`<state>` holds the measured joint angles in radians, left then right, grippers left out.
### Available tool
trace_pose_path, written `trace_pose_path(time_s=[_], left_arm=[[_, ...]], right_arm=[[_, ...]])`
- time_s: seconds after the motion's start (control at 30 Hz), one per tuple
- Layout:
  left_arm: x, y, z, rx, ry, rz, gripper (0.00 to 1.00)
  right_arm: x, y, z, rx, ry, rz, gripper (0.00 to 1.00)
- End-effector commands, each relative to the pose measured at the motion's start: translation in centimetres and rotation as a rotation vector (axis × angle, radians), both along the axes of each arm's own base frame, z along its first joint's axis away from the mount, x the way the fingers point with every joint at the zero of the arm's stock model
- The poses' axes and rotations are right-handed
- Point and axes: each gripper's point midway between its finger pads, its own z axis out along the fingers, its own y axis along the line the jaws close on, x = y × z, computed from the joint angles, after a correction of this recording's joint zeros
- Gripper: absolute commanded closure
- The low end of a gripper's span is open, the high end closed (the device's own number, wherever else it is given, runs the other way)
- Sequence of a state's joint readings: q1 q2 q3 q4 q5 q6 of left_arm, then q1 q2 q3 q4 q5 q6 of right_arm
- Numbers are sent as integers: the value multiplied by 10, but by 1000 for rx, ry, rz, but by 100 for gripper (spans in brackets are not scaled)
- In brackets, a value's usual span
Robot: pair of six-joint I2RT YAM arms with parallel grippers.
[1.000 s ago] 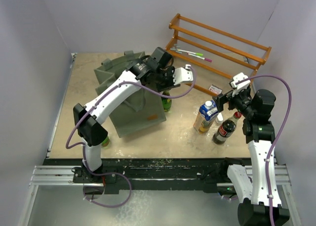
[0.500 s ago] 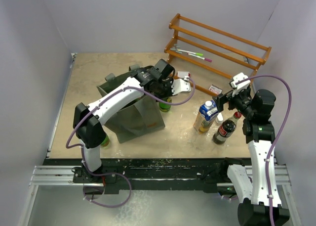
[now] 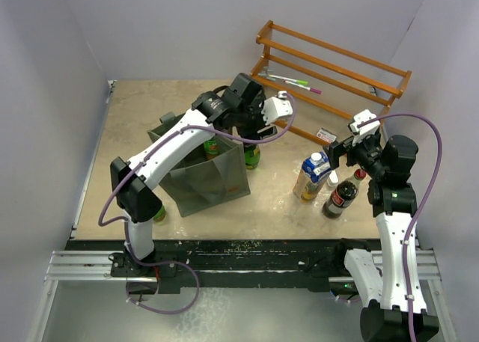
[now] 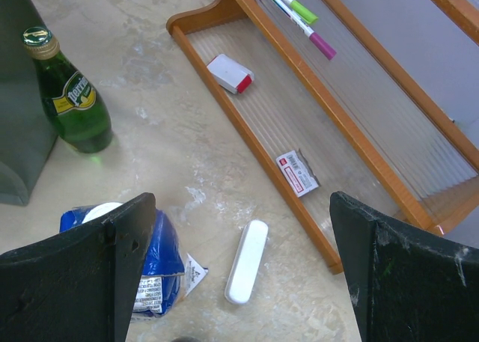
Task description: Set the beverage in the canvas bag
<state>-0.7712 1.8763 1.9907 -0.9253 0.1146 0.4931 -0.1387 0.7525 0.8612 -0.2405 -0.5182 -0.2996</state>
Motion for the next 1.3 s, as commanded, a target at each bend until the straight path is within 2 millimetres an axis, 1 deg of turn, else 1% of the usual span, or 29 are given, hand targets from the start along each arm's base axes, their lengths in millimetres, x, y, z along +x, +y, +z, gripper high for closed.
trace_pose_path(time_s=[0.0, 0.1, 0.3, 0.4, 0.5, 0.6, 0.83, 0.93, 1.03, 1.07, 1.13, 1.17, 1.27], left_arm=[[18, -1, -3, -31, 46, 90, 25], [24, -1, -18, -9, 94, 112, 23], [40, 5, -32, -7, 124, 169, 21], [38, 7, -39, -20, 178, 168, 22], [28, 4, -48, -30, 236, 141, 28], [21, -1, -52, -46, 274, 116, 35], [22, -7, -59, -55, 286, 100, 53], [24, -7, -61, -49, 285, 97, 64], [23, -8, -54, -55, 270, 76, 81], [22, -9, -49, -64, 264, 62, 87], [20, -12, -34, -88, 232, 21, 100], [20, -13, -23, -104, 203, 4, 100], [16, -16, 23, -184, 93, -63, 100]], right_arm=[[3, -2, 8, -14, -41, -3, 0], [2, -3, 8, -16, -40, -5, 0], [3, -3, 8, -16, -40, -5, 0], [3, -3, 8, -17, -40, -4, 0], [3, -3, 8, -16, -39, -3, 0], [3, -3, 7, -16, -38, -4, 0], [3, -3, 7, -18, -37, -4, 0], [3, -3, 7, -18, -38, -4, 0], [3, -3, 7, -18, -38, -3, 0], [3, -3, 7, -18, -39, -3, 0], [3, -3, 7, -18, -39, -2, 0], [3, -3, 7, -17, -37, -3, 0], [3, -3, 7, -19, -38, -4, 0]])
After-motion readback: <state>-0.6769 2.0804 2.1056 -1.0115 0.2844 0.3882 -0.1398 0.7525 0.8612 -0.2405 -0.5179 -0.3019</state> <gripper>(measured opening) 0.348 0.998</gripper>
